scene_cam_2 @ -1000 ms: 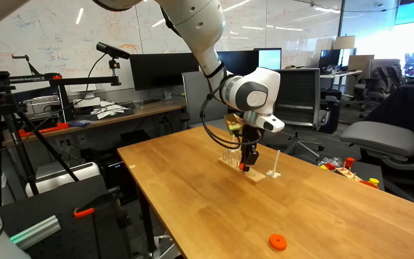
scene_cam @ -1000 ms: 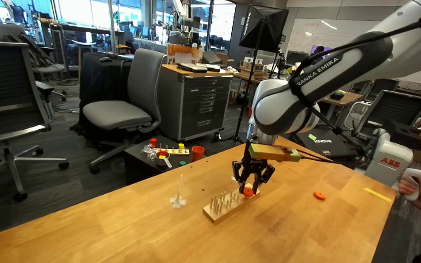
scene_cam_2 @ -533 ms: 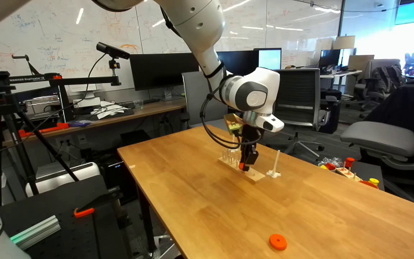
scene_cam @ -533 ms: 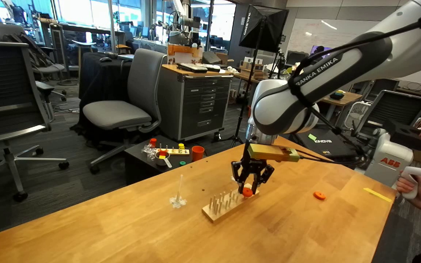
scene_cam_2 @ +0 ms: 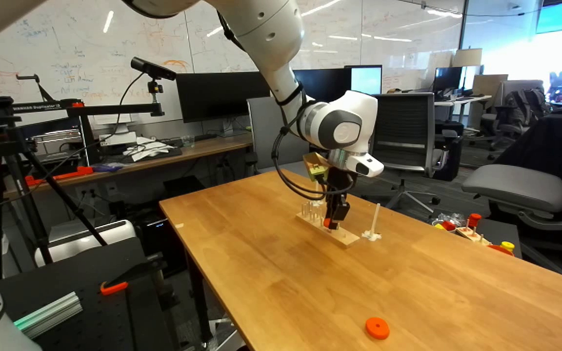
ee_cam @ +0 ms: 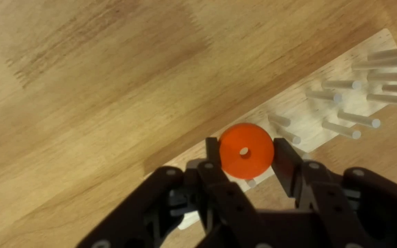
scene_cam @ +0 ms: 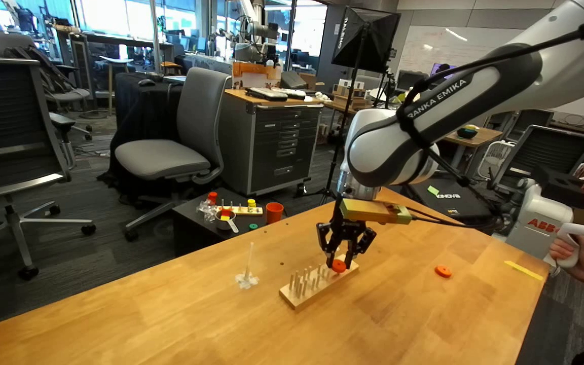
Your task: Put the yellow rings on the wooden rack- on top of each other
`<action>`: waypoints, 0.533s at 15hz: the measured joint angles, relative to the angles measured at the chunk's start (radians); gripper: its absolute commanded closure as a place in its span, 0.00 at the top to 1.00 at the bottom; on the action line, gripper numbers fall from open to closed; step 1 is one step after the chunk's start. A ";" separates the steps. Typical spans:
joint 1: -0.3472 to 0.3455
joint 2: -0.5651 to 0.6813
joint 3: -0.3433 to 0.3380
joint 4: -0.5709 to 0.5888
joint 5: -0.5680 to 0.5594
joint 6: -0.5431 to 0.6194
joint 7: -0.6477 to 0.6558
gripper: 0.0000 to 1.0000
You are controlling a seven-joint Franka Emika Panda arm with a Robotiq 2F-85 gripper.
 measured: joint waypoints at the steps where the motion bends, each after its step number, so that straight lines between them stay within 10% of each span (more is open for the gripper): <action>1: 0.000 0.000 0.000 0.003 0.000 0.000 0.000 0.18; 8: -0.011 0.008 -0.002 0.012 0.000 -0.002 0.000 0.18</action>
